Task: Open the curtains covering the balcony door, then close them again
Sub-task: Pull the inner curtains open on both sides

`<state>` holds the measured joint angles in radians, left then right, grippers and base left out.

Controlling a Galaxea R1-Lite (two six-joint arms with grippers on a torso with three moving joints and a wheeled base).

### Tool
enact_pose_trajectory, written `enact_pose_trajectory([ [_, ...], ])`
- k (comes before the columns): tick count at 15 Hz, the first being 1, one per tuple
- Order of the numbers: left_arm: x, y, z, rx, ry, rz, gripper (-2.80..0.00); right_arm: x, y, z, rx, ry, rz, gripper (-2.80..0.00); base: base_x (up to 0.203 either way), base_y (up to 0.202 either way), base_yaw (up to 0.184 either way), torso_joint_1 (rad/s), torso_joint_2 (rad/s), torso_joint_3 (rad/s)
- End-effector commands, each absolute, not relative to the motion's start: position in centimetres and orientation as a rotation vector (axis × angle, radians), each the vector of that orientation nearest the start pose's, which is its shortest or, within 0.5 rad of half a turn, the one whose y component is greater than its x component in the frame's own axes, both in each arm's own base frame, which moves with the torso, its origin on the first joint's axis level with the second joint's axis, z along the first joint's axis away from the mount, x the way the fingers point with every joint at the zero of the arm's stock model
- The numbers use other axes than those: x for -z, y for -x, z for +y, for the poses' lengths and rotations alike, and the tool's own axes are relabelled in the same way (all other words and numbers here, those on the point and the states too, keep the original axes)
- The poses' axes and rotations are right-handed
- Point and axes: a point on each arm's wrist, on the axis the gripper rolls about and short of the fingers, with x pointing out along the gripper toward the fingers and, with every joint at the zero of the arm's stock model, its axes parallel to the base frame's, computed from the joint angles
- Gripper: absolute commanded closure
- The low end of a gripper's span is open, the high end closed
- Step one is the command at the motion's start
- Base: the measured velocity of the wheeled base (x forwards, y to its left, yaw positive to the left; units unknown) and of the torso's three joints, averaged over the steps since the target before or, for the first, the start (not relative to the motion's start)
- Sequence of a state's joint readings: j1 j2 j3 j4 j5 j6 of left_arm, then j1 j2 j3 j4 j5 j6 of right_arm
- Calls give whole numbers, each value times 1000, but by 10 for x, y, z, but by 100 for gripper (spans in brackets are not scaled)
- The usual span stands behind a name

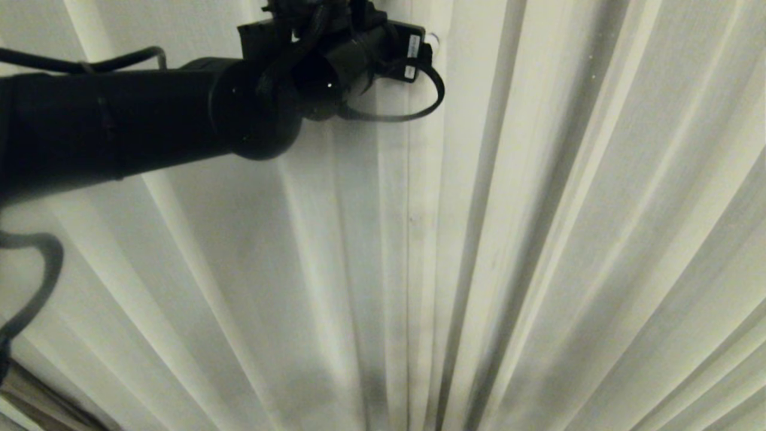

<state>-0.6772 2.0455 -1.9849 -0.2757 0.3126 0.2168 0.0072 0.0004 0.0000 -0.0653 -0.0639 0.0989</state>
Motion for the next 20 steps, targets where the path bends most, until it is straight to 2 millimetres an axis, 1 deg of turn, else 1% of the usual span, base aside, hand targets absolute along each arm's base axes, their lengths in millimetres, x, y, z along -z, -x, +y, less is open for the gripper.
enact_pose_trajectory([
  [1,-354,-332,-250,323,-108,-235,-280,-82,23,-2,53,-102,-69,0,0,0,0,0,0,0],
  [7,-358,-345,-229,261,-89,-272,-280,-82,23,-2,53,-102,-69,0,0,0,0,0,0,0],
  [8,-359,-347,-226,252,-86,-279,-1,-82,23,-2,53,-102,-69,0,0,0,0,0,0,0],
  [14,-365,-352,-210,212,-76,-306,0,-82,23,-2,53,-102,-69,0,0,0,0,0,0,0],
  [20,-379,-350,-181,148,-37,-328,0,-82,23,-2,52,-102,-69,0,0,0,0,0,0,0],
])
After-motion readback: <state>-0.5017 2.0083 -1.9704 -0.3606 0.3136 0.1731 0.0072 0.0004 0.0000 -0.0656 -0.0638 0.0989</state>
